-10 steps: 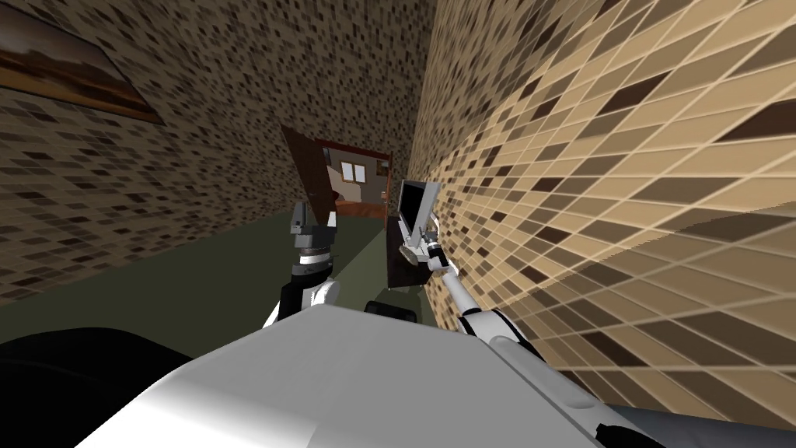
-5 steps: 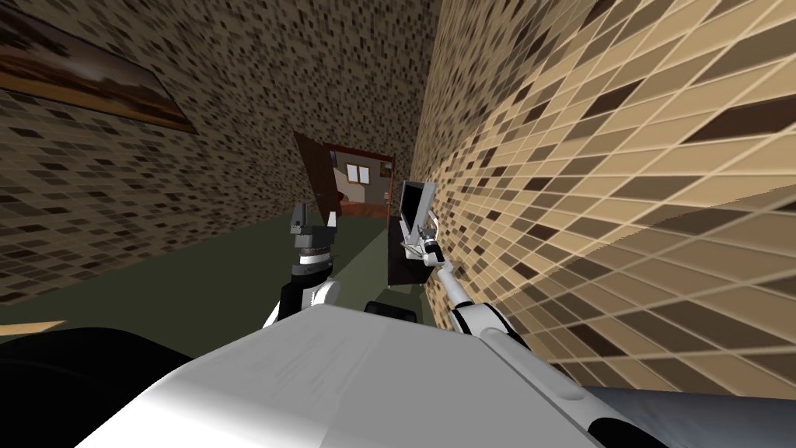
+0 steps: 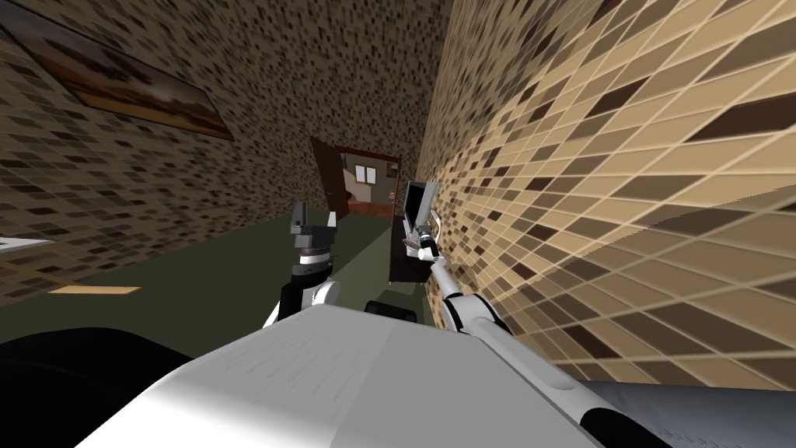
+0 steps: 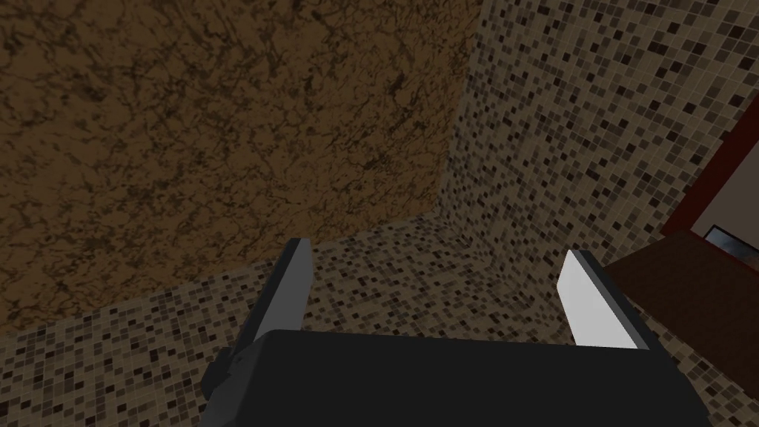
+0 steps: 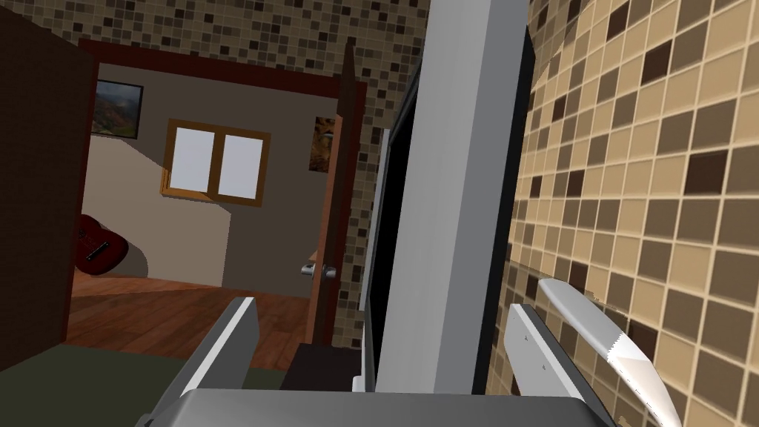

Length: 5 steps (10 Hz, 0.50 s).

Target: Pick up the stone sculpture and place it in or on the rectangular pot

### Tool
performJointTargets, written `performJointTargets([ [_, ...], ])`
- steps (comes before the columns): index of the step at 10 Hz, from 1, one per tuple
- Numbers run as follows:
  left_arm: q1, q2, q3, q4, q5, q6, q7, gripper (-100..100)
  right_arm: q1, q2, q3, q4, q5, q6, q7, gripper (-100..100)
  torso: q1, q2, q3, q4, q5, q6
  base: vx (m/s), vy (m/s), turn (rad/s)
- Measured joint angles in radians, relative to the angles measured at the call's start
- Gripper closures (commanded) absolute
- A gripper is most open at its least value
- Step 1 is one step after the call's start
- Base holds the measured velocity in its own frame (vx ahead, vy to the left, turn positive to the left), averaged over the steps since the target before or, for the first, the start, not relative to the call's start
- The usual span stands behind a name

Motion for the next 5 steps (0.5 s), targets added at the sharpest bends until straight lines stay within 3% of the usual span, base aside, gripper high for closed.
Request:
performJointTargets([
  [2,0.000,0.000,0.000,0.000,0.000,0.000,0.000,0,-0.031,0.038,-0.017,0.017,-0.018,0.016,0.060,-100,0.001,0.000,0.000,0.000,0.000,0.002,-0.054,-0.040,-0.024],
  [3,0.000,0.000,0.000,0.000,0.000,0.000,0.000,0,-0.036,0.040,-0.018,0.023,-0.019,0.015,0.082,-100,0.004,-0.003,-0.002,-0.001,0.001,0.002,-0.110,-0.112,0.255],
  [5,0.000,0.000,0.000,0.000,0.000,0.000,0.000,0,-0.096,0.086,-0.048,0.081,-0.058,0.028,0.127,-100,-0.003,0.002,0.001,0.001,-0.001,0.001,-0.106,-0.097,0.107],
])
